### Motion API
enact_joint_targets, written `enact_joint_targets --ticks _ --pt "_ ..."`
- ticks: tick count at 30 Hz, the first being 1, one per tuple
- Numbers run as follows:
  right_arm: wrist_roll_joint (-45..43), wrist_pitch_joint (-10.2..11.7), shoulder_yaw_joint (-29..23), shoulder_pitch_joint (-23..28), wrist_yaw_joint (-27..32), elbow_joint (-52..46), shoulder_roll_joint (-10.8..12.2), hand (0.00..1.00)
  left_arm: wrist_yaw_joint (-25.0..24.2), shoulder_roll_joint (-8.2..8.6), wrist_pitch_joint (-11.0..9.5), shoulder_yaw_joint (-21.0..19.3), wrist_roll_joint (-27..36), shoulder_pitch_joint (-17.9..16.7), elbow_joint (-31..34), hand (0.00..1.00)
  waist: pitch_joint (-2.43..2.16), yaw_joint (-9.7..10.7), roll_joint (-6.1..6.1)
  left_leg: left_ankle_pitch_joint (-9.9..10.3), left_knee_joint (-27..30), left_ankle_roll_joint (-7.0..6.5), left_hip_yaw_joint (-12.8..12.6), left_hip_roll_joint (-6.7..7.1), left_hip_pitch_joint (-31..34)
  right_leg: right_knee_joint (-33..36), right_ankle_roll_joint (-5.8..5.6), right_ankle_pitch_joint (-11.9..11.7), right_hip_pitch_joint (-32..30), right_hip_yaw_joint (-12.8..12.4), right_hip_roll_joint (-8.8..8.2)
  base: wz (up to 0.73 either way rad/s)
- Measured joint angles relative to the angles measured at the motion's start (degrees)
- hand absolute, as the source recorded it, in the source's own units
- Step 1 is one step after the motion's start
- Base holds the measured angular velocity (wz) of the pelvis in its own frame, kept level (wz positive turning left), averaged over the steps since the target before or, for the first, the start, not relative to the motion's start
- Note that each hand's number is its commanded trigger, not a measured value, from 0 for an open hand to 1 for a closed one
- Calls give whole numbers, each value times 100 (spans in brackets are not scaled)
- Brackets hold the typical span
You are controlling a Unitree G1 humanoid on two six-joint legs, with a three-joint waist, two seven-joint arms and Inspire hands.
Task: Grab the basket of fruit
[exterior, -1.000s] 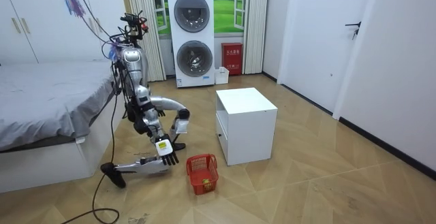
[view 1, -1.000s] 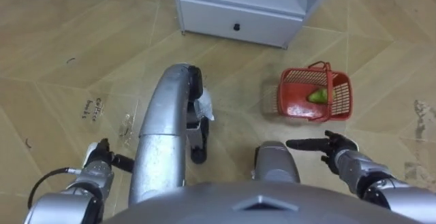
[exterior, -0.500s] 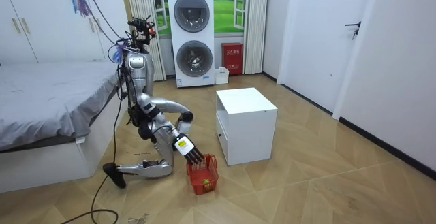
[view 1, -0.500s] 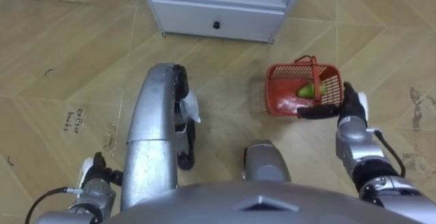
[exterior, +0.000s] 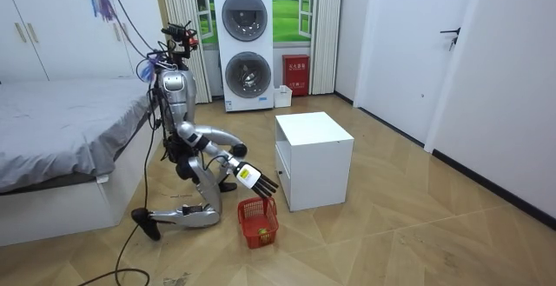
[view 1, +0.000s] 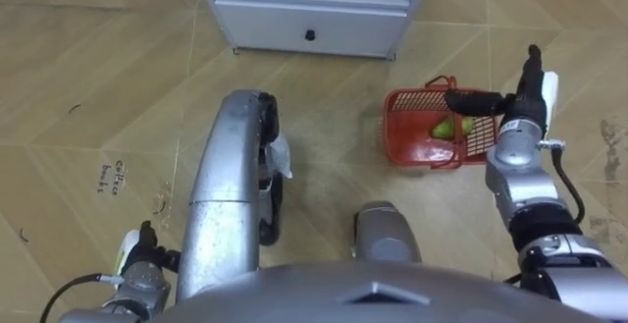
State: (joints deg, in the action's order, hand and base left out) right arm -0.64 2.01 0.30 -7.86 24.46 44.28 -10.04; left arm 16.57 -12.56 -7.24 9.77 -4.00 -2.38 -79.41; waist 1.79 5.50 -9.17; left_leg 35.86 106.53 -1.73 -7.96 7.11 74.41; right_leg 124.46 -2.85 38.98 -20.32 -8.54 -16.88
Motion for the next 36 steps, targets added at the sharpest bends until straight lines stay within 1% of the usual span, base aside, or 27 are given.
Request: enact_joint_targets --ticks 2,4,8,11,14,15,17,19,20,22,24,26,30,31,33,34,35,36 --pt "34 0 4 0 -1 74 -32 0 -68 -81 -12 -1 0 -8 -32 0 -1 -56 6 -2 -12 4 14 28 -11 -23 0 0 32 43 -10 8" --pt "83 1 13 -2 -5 187 -97 0 -98 -162 -25 0 2 -18 -32 0 4 -157 15 -3 -26 5 7 43 -2 -43 0 0 31 70 -30 7" --pt "329 1 13 -2 -6 229 -192 0 -98 -188 -26 77 4 -75 -23 0 33 -266 71 0 -52 -2 -39 74 29 -72 -1 -1 0 75 -100 4" --pt "488 1 13 -49 -15 309 -410 0 -99 -252 -25 210 3 -155 -21 0 51 -369 160 -1 -67 -5 -71 76 93 -69 -2 -1 -80 63 -131 0" --pt "487 -1 12 -117 -61 506 -533 0 -99 -298 -22 206 4 -185 -25 0 47 -462 187 -4 -91 -1 -88 86 93 -71 -2 -1 -87 72 -154 0" --pt "487 17 20 -167 -119 575 -583 0 -100 -301 -18 207 4 -206 -29 0 52 -501 220 -5 -92 2 -88 88 92 -69 -2 -1 -91 70 -153 0" --pt "578 85 70 -277 -192 901 -683 0 -118 -311 -15 210 9 -186 -32 0 49 -591 242 -7 -95 4 -89 90 102 -68 -2 -1 -100 69 -150 0" --pt "805 93 82 -381 -289 1125 -773 0 -229 -374 -21 274 38 -185 -32 0 43 -696 255 -26 -95 3 -89 90 183 -51 -5 0 -182 69 -151 2" --pt "905 94 116 -428 -335 1228 -823 0 -262 -401 -1 302 133 -186 -33 0 49 -748 257 -31 -93 -3 -92 90 219 -50 -9 2 -216 75 -155 3" --pt "1006 95 138 -568 -422 1448 -848 0 -301 -412 76 310 145 -196 -34 0 52 -794 254 -32 -93 -4 -109 89 252 -46 -13 4 -263 85 -169 0" --pt "1135 100 138 -652 -512 1628 -871 0 -377 -412 97 325 162 -197 -32 0 64 -864 268 -32 -95 -7 -129 90 259 -47 -14 5 -277 87 -192 0" --pt "1340 100 209 -674 -688 1816 -949 0 -457 -424 109 339 222 -195 -21 0 74 -929 283 -37 -102 -17 -147 93 279 -46 -14 5 -291 91 -207 2" --pt "1452 96 321 -674 -944 2017 -1027 0 -585 -445 233 411 222 -214 -19 0 76 -951 292 -47 -106 -24 -159 96 341 -31 -15 5 -357 98 -215 2" --pt "1568 90 352 -675 -1042 2113 -1076 0 -629 -446 260 412 222 -202 3 0 77 -964 309 -58 -106 -40 -161 99 363 -31 -18 7 -368 123 -225 5" --pt "1666 87 351 -686 -1177 2288 -1171 0 -706 -446 247 445 221 -191 10 0 84 -1015 355 -65 -100 -53 -165 108 383 -34 -38 16 -373 140 -233 3" --pt "1712 86 352 -686 -1271 2354 -1253 0 -731 -446 245 467 220 -191 13 0 105 -1031 391 -72 -98 -67 -174 108 391 -29 -40 17 -378 140 -243 0" --pt "1752 85 356 -686 -1353 2423 -1328 0 -735 -446 248 477 220 -193 12 0 117 -1044 415 -82 -101 -83 -191 108 397 -22 -41 18 -386 135 -259 0" --pt "1785 85 358 -686 -1385 2464 -1362 0 -738 -446 252 480 219 -194 12 0 117 -1053 420 -86 -107 -91 -210 108 399 -18 -41 18 -394 124 -278 0"
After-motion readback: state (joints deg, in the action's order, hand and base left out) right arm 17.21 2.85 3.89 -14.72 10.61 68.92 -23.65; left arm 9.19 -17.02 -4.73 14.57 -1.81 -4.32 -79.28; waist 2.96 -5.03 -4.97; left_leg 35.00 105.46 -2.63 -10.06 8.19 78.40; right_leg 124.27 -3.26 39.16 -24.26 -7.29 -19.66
